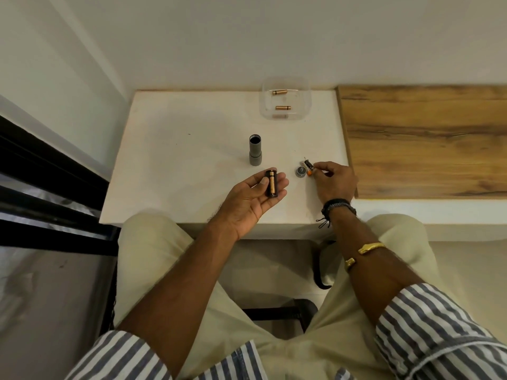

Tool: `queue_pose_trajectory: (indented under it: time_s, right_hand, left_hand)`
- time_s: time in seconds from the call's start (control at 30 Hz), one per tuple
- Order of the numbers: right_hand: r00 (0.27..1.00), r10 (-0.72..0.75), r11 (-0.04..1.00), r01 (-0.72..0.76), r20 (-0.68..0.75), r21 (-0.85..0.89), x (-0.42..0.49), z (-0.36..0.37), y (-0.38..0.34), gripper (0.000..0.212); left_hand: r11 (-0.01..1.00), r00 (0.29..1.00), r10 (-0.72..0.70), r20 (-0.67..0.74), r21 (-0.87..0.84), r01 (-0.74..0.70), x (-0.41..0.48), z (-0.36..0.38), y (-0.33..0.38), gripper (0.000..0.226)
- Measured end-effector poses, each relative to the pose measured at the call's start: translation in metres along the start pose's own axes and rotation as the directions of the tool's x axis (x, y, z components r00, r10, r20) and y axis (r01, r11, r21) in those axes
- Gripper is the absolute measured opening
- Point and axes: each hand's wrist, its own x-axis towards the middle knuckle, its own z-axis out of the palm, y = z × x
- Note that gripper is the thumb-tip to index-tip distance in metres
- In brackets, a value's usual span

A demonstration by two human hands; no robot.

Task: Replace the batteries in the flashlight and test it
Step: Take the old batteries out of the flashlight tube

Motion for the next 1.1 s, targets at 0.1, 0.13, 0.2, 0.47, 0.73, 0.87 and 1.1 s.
queue_pose_trajectory:
  time_s: [0.1,0.13,0.2,0.47,0.73,0.87,1.1]
  right_hand:
    - [0.999,-0.015,0.999,0.017,-0.039,0.032,-0.006,-0.006,-0.008,0.015]
    - [0.998,-0.03,0.998,0.032,-0.055,0.051,-0.01,-0.008,-0.013,0.014]
    - [0.998,-0.043,0.99,0.049,-0.049,0.131,-0.02,-0.012,-0.026,0.011]
    - [0.836,0.083,0.85,-0.344,0.543,0.399,-0.081,-0.02,-0.066,0.02]
    - [0.751,0.123,0.771,-0.484,0.649,0.415,-0.091,-0.027,-0.068,0.013]
    - [0.742,0.11,0.74,-0.505,0.661,0.444,-0.092,-0.027,-0.067,0.009]
    - [0.734,0.086,0.678,-0.538,0.674,0.5,-0.091,-0.023,-0.067,0.015]
  left_hand:
    - [1.0,1.0,0.014,-0.008,0.017,-0.014,-0.002,0.0,0.0,0.033]
    - [0.999,1.0,0.021,-0.009,0.029,-0.021,-0.003,0.0,0.001,0.033]
    - [0.996,0.999,0.04,-0.007,0.081,-0.039,-0.005,0.0,0.001,0.031]
    - [0.934,0.987,0.158,-0.005,0.326,-0.148,-0.012,0.003,-0.003,0.029]
    - [0.855,0.979,0.203,-0.009,0.489,-0.173,-0.018,0.004,-0.005,0.031]
    - [0.819,0.972,0.233,0.006,0.537,-0.2,-0.019,0.004,-0.007,0.03]
    - [0.742,0.953,0.296,0.071,0.61,-0.276,-0.023,0.006,-0.007,0.037]
